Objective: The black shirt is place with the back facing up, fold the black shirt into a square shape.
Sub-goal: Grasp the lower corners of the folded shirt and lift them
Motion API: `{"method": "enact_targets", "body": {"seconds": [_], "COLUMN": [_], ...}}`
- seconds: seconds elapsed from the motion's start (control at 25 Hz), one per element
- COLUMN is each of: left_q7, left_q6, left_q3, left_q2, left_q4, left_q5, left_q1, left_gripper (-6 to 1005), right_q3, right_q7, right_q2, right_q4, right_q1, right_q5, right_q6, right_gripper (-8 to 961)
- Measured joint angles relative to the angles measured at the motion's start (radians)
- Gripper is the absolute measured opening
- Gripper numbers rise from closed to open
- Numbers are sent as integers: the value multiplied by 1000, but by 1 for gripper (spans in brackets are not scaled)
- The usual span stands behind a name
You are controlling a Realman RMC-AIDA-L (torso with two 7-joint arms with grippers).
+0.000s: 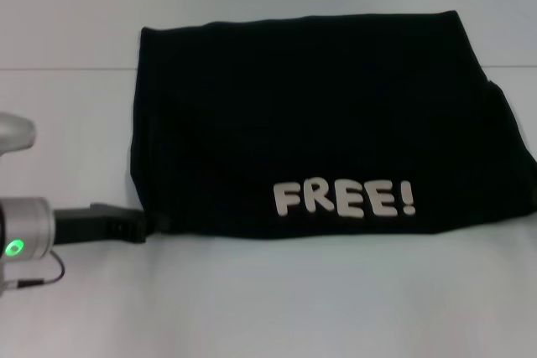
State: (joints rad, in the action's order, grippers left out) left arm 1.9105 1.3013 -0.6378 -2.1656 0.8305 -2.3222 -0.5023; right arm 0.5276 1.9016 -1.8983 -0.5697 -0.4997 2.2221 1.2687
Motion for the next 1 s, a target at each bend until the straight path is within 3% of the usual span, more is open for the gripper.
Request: {"method": "enact_targets", "body": {"seconds": [0.36, 0.76, 1.0], "left_q7": [-121, -134, -141], "left_q6": [351, 526, 619], "left_q3": [242, 269, 308], "left_q2": [5, 2, 3], "left_q4": [-6, -5, -7], "left_q5": [3, -16, -79], "left_q1": [67, 145, 157], "left_gripper": [11, 12, 12], "right_q3": [-90, -124, -150], "right_q7": [-141, -223, -252], "right_q2": [4, 9, 12], "right_q4": [-51, -55, -55], "right_q1": [129, 258, 322], "right_q5": [3, 12, 52], "right_q6": [215, 365, 415], "right_gripper": [35, 36, 35]}}
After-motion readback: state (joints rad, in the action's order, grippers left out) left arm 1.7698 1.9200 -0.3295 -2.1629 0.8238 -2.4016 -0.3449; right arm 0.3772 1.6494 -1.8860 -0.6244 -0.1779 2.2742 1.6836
